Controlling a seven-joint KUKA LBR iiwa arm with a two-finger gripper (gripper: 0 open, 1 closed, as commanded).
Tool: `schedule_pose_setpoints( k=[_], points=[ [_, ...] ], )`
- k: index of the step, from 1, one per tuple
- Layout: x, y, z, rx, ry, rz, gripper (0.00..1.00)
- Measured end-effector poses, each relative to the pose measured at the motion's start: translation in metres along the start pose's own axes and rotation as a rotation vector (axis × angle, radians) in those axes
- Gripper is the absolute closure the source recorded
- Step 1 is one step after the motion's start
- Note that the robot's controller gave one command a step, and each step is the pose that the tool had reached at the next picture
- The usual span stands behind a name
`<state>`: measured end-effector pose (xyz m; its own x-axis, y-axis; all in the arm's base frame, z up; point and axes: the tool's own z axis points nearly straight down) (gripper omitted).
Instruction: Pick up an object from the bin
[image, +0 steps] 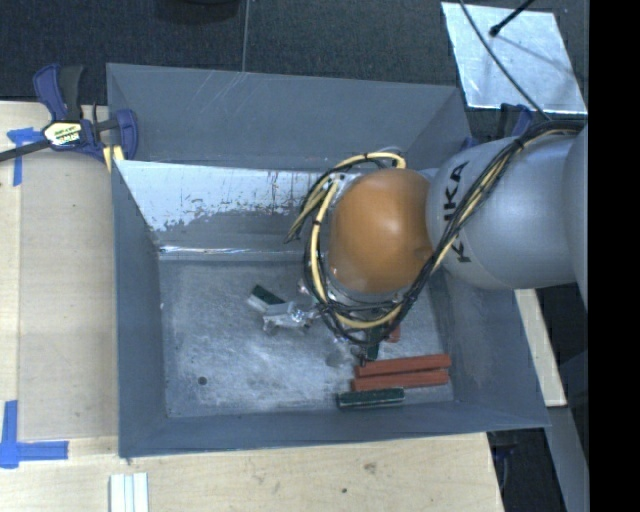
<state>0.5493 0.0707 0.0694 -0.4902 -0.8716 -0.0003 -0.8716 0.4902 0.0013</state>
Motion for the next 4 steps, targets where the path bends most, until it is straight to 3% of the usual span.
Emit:
schedule_pose_setpoints(
  k=[1,2,3,4],
  points=[
    [0.006,-0.029,-0.062,0.007,-0.003,-0.429,0.00],
    [0.049,-0.020,0.000,0.000,0.001,-0.634,0.00],
    [0.025,0.035,0.000,-0.001,-0.002,-0.953,0.00],
    [0.043,-0.024,0.000,0.001,0.000,-1.425,0.00]
  ],
)
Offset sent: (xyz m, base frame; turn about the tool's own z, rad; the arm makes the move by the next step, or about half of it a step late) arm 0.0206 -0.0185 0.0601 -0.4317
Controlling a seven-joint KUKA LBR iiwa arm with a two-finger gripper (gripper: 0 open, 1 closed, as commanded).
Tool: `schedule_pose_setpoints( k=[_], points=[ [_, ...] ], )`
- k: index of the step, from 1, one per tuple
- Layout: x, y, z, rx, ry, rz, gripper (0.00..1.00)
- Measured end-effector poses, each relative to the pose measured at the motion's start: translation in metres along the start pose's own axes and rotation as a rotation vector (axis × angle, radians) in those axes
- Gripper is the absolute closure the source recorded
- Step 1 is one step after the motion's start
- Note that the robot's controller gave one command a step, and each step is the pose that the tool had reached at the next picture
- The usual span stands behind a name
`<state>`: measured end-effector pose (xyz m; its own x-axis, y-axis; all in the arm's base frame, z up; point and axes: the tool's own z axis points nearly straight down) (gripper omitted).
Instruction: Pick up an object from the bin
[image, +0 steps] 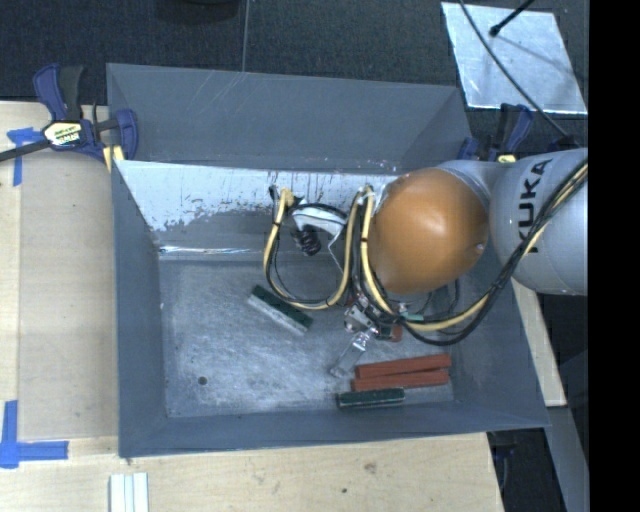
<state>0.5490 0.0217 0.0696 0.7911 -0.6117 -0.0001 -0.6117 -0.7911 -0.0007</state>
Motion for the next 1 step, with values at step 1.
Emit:
schedule_pose_setpoints(
  k=[1],
  points=[
    [0.0311,0.0131,-0.0356,0.000,0.000,-0.432,0.00]
  ],
)
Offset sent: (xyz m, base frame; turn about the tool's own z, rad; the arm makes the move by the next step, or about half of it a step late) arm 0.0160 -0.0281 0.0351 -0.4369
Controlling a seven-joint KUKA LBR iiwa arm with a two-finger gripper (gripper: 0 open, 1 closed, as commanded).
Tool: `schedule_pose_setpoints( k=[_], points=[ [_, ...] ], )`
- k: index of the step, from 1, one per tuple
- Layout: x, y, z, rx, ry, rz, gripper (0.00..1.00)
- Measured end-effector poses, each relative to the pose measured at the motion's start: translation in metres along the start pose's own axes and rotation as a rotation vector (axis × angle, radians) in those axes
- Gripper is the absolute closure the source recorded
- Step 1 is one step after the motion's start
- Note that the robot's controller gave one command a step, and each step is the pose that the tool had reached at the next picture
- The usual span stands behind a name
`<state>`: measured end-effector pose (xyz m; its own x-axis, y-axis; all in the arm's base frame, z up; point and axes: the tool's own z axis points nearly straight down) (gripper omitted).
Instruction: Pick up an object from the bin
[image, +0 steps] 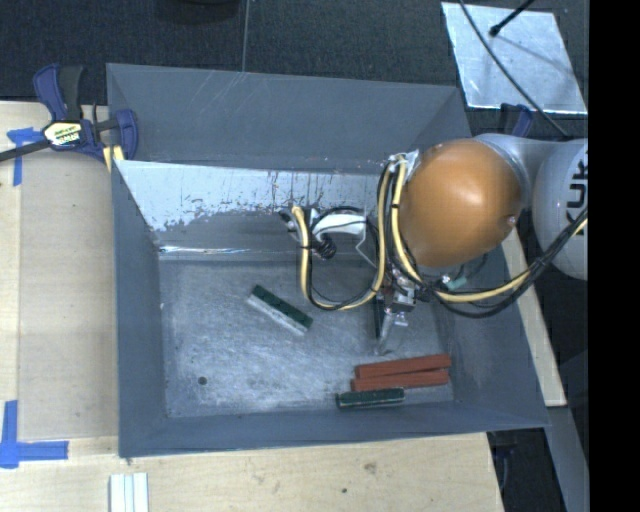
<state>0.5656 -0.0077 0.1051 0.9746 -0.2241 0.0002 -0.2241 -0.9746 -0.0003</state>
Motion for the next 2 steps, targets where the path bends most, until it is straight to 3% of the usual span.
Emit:
schedule_pose_setpoints(
  k=[1,2],
  points=[
    [0.061,0.007,0.037,0.002,0.000,0.028,0.00],
    [0.063,0.066,0.031,-0.001,-0.003,0.182,0.00]
  ],
)
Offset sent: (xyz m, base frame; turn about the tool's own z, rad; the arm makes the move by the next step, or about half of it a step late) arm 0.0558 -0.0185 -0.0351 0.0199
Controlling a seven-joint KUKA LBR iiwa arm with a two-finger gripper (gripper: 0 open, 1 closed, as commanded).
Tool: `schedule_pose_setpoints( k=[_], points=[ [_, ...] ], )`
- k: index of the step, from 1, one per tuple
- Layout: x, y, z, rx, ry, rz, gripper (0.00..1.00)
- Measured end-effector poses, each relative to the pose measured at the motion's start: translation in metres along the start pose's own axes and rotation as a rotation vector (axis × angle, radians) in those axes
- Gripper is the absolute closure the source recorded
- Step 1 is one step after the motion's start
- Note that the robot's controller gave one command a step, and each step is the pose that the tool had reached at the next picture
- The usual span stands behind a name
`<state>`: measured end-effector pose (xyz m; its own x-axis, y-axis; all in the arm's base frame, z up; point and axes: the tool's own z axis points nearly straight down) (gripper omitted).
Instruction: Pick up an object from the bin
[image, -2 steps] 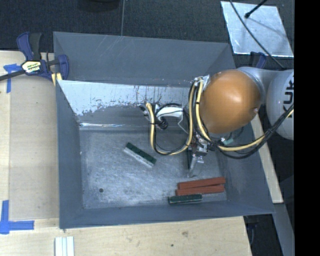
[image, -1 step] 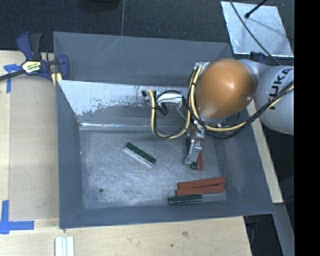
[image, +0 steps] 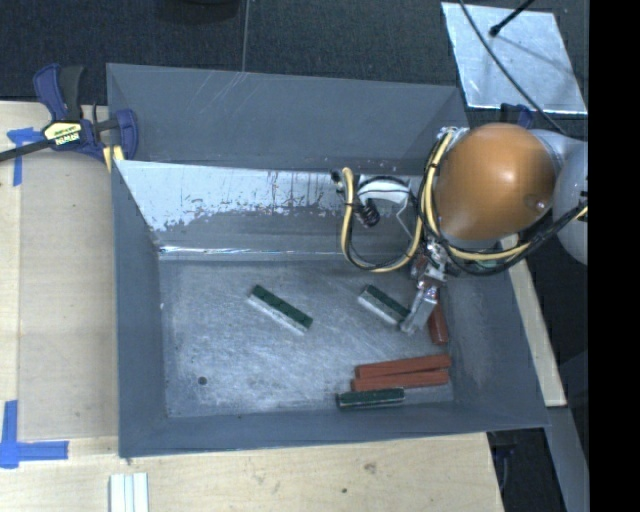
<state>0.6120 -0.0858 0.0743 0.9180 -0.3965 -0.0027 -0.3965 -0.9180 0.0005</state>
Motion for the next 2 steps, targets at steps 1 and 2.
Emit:
schedule_pose_setpoints(
  k=[1,2],
  points=[
    [-0.0275,-0.0121,0.0051,0.001,0.000,-0.408,0.00],
    [-0.0266,-0.0118,0.0042,0.001,0.002,-0.409,1.00]
  ],
)
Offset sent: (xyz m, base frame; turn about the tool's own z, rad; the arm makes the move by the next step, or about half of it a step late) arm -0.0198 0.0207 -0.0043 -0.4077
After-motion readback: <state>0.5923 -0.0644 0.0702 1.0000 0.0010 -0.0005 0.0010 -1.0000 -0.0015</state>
